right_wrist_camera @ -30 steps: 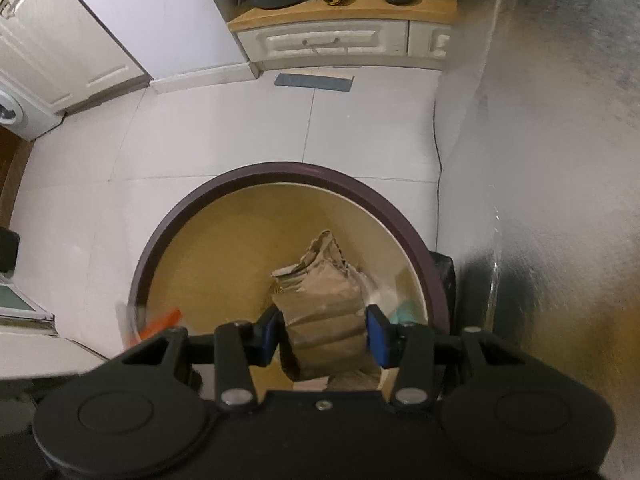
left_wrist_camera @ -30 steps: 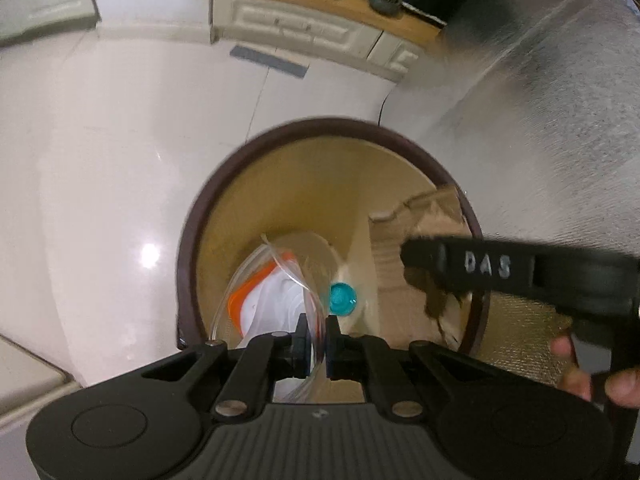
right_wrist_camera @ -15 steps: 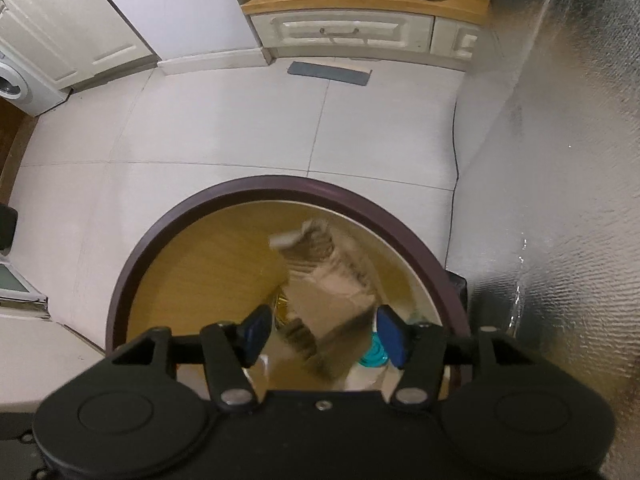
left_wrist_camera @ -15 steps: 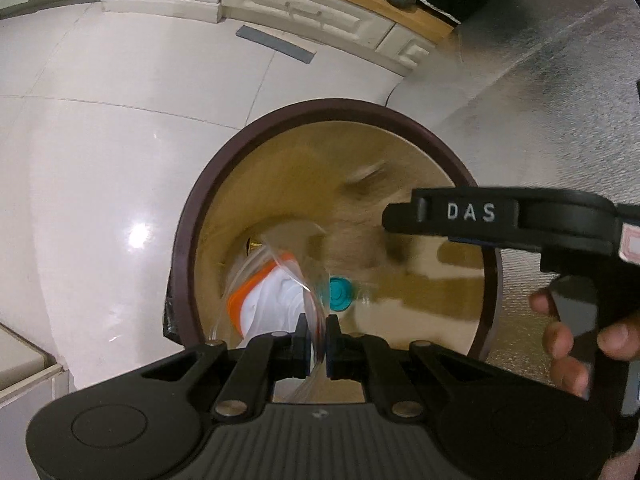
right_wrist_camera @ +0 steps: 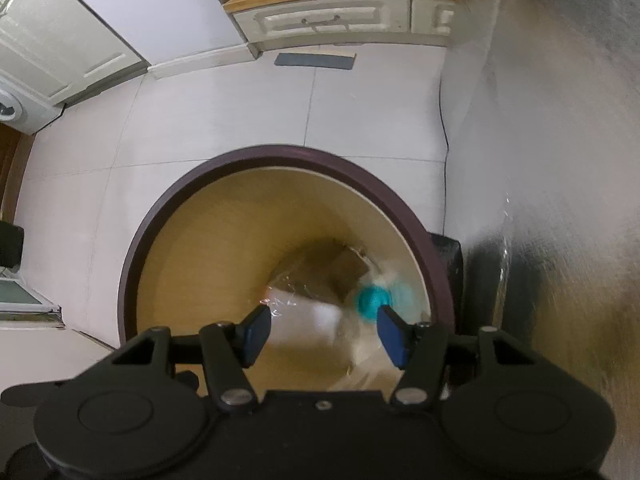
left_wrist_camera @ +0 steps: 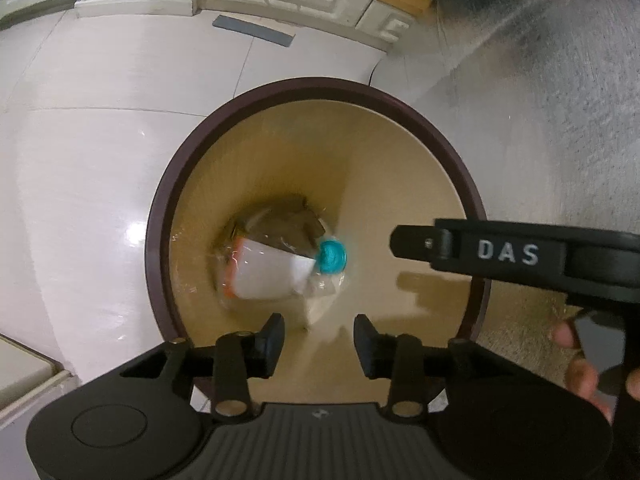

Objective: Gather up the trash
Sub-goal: 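Open both tools to drop the bag and paper into the wastebasket, then lift both open tools out of the wastebasket and return to the table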

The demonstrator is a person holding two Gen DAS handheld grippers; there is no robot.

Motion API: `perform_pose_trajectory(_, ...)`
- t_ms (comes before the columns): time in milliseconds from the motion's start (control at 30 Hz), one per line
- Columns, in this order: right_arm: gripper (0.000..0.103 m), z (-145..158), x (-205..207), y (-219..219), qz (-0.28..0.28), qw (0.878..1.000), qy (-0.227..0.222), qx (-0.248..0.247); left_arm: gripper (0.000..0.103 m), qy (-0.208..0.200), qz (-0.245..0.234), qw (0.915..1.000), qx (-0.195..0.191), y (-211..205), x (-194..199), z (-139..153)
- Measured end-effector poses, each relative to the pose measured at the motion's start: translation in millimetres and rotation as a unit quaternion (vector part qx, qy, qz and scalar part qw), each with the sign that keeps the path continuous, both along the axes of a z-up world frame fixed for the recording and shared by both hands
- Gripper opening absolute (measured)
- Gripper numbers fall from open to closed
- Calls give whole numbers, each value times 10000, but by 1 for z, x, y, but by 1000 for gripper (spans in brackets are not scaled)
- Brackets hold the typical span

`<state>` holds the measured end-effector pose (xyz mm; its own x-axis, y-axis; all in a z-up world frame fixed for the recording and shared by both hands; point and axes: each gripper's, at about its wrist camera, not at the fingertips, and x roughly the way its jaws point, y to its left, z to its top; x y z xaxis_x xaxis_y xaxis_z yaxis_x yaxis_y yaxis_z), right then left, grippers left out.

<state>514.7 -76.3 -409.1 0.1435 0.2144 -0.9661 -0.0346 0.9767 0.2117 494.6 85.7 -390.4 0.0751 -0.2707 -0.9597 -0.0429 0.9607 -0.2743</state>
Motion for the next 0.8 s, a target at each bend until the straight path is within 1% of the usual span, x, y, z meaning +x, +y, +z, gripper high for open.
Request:
perform_pose_trajectory(67, 59, 5, -5, -1, -30, 10000, 13, 15, 41, 14, -74, 9999, 77, 0, -2, 4)
perform_pose_trajectory(267, 60, 22, -18, -4, -110, 9999, 7, 9, 50, -24, -257, 9993, 283, 3, -10, 24)
perform_pose_trajectory(333, 63, 29, -22, -4, -115, 9999, -12, 9, 55, -36, -302, 9990, 312, 6, -14, 32)
perform_pose_trajectory(400, 66, 38, -26, -4, -94, 9999, -37, -8, 57, -68, -349, 9988, 340, 7, -18, 39)
perform_pose_trajectory(467, 70, 47, -31, -3, -63, 9999, -83, -41, 64, -113, -356, 9986, 364, 10, -21, 46)
perform_pose_trajectory(533, 72, 56, -35, -3, -37, 9999, -145, -77, 75, -167, -342, 9985, 382, 13, -25, 55)
perform_pose_trajectory(667, 78, 75, -46, 0, -12, 9997, -227, -131, 87, -257, -328, 9981, 443, 21, -36, 75)
perform_pose_trajectory(733, 79, 86, -53, 1, 34, 9994, -294, -160, 95, -317, -321, 9977, 498, 26, -41, 85)
perform_pose_trajectory(800, 82, 98, -61, 3, 81, 9991, -353, -206, 98, -380, -305, 9972, 567, 30, -47, 95)
